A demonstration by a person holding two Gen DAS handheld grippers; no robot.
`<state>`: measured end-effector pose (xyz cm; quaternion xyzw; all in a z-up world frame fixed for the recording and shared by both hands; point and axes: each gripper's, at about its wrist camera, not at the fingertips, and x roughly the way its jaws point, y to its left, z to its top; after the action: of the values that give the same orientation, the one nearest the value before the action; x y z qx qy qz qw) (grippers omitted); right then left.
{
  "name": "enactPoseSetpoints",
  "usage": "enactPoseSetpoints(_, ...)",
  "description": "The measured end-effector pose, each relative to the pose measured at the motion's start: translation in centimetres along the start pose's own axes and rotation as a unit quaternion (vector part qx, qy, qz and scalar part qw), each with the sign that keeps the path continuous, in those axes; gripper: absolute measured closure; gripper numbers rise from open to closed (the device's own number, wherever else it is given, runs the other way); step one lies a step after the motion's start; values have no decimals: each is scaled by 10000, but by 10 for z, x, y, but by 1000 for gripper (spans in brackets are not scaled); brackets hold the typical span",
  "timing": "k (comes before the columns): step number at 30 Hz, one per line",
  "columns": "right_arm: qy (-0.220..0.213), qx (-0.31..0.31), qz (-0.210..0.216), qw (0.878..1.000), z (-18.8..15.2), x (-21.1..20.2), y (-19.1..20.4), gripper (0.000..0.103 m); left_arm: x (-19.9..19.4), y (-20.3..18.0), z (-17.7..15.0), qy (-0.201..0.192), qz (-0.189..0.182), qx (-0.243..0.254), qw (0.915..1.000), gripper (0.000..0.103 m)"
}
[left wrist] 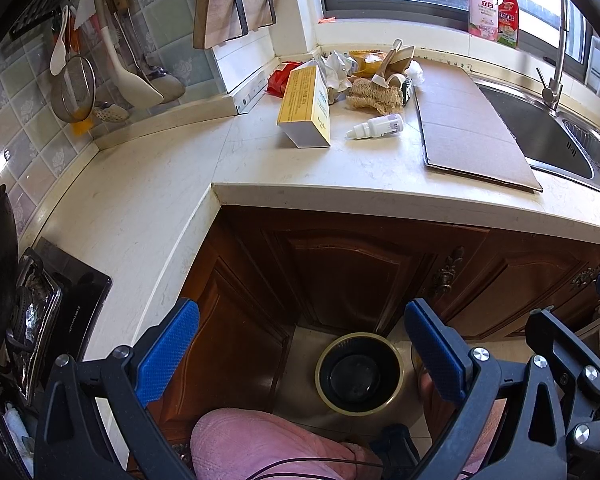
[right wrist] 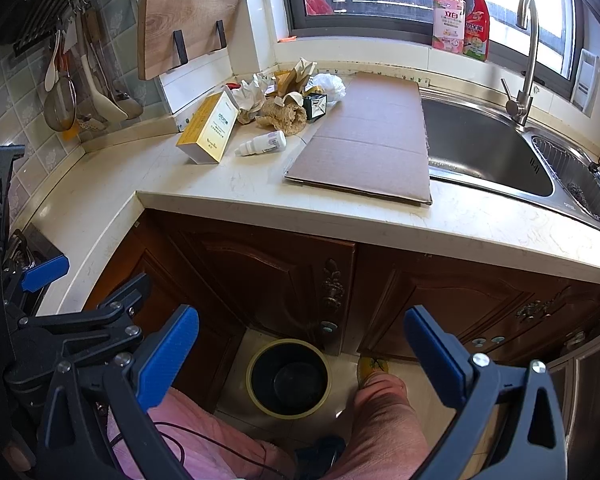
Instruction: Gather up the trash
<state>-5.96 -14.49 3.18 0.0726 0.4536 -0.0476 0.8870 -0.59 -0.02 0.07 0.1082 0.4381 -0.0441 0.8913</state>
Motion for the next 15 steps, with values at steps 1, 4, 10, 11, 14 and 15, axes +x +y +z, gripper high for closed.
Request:
enactPoseSetpoints(1, 1, 0, 0, 10000, 0, 0, 0, 0, 0, 0, 0, 1, 2, 2, 10000, 2)
enactPoseSetpoints(4, 0, 1, 2, 10000, 0, 0, 0, 0, 0, 0, 0, 2, 0, 0, 10000, 2)
enactPoseSetpoints(10, 7, 6, 9, 10000, 0, 0, 1, 0, 0, 0, 0, 1, 7, 3, 10000, 2)
enactPoseSetpoints(11, 8, 7, 10, 10000, -1, 0, 1, 0, 0, 0, 1, 2, 3, -1, 10000, 2)
enactPoseSetpoints(14, 3, 4, 7, 10000, -1, 0, 1, 0, 0, 0, 1, 5, 1, -3, 10000, 2)
enactPoseSetpoints(15, 3, 5, 8, 10000, -1, 0, 1, 0, 0, 0, 0, 7, -3, -7, 10000, 2)
